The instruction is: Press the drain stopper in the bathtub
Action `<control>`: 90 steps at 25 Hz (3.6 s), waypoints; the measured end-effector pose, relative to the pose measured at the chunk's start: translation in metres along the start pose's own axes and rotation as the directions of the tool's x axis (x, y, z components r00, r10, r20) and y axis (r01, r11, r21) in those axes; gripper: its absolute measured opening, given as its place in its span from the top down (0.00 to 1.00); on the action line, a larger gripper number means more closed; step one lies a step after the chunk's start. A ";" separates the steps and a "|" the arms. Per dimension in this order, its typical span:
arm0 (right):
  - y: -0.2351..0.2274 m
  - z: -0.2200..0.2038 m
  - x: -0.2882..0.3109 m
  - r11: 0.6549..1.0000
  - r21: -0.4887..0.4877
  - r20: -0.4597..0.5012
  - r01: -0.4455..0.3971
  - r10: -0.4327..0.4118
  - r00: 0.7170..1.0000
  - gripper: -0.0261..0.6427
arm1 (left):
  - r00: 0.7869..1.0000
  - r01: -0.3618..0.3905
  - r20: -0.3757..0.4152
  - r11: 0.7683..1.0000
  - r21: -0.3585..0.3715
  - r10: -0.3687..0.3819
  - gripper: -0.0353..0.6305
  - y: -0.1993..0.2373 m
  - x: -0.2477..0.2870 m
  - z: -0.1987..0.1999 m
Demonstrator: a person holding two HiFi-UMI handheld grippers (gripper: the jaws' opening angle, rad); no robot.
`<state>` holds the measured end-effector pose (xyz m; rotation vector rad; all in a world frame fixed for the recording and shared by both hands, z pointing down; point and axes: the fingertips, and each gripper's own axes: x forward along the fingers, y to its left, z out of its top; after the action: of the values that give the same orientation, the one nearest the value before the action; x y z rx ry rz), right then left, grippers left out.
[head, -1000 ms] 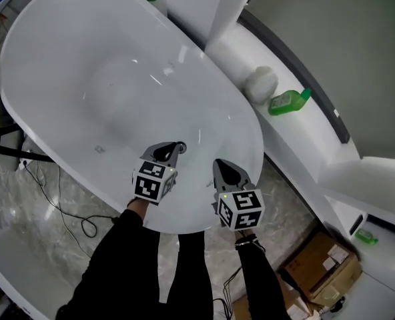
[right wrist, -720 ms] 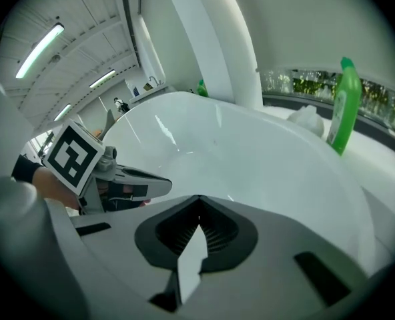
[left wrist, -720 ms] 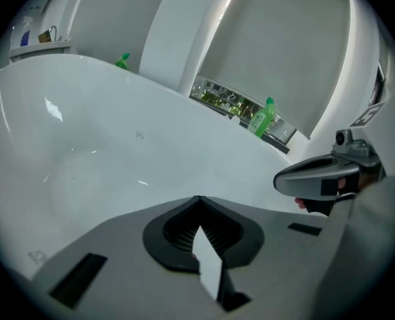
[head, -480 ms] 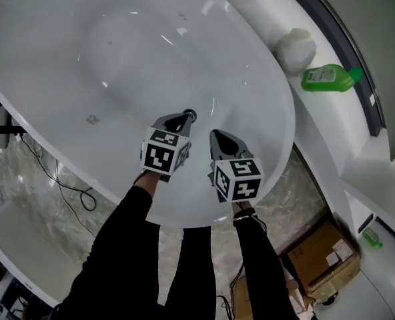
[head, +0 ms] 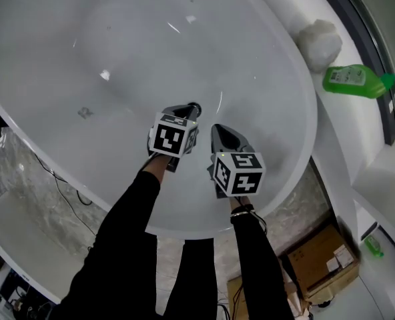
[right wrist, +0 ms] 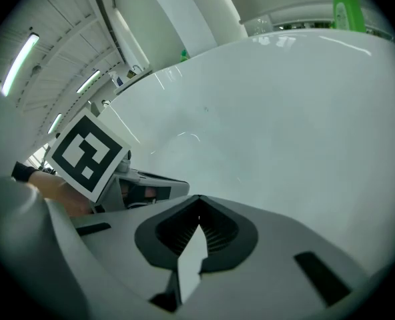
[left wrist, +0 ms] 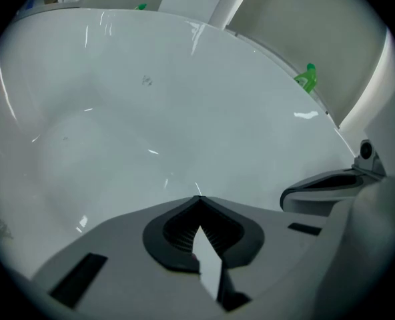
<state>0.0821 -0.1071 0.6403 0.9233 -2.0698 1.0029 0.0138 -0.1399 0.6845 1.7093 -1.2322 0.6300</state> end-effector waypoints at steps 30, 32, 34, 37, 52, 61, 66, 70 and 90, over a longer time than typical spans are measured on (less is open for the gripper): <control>-0.043 -0.065 0.122 0.991 0.130 -0.217 -0.030 0.058 0.974 0.96 | 0.988 -0.028 -0.154 0.998 -0.063 0.018 0.95 0.049 0.103 -0.075; -0.048 -0.070 0.126 0.991 0.131 -0.231 -0.029 0.059 0.971 0.96 | 0.987 -0.025 -0.160 0.998 -0.058 0.016 0.95 0.049 0.107 -0.077; -0.052 -0.073 0.131 0.991 0.130 -0.243 -0.030 0.062 0.968 0.96 | 0.986 -0.022 -0.167 0.998 -0.057 0.012 0.95 0.049 0.110 -0.080; -0.057 -0.075 0.138 0.991 0.125 -0.251 -0.036 0.067 0.966 0.96 | 0.984 -0.018 -0.175 0.998 -0.059 0.007 0.95 0.047 0.116 -0.085; -0.061 -0.082 0.162 0.992 0.104 -0.276 -0.068 0.095 0.956 0.96 | 0.988 -0.033 -0.155 0.998 -0.059 0.024 0.95 0.058 0.133 -0.099; -0.061 -0.086 0.165 0.993 0.102 -0.281 -0.063 0.090 0.956 0.97 | 0.984 -0.059 -0.171 0.997 -0.045 0.051 0.95 0.059 0.138 -0.107; -0.061 -0.087 0.165 0.993 0.100 -0.280 -0.065 0.091 0.956 0.97 | 0.983 -0.067 -0.174 0.996 -0.059 0.056 0.95 0.060 0.145 -0.111; -0.061 -0.087 0.166 0.993 0.102 -0.279 -0.056 0.082 0.957 0.97 | 0.980 -0.083 -0.186 0.994 -0.068 0.069 0.95 0.063 0.151 -0.111; -0.074 -0.087 0.176 0.988 0.153 -0.293 -0.024 0.069 0.954 0.97 | 0.970 -0.103 -0.232 0.990 -0.098 0.078 0.95 0.065 0.171 -0.134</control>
<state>0.0680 -0.1229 0.8491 0.7453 -1.7905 1.2526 0.0304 -0.1058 0.9083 1.4526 -1.1640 0.7756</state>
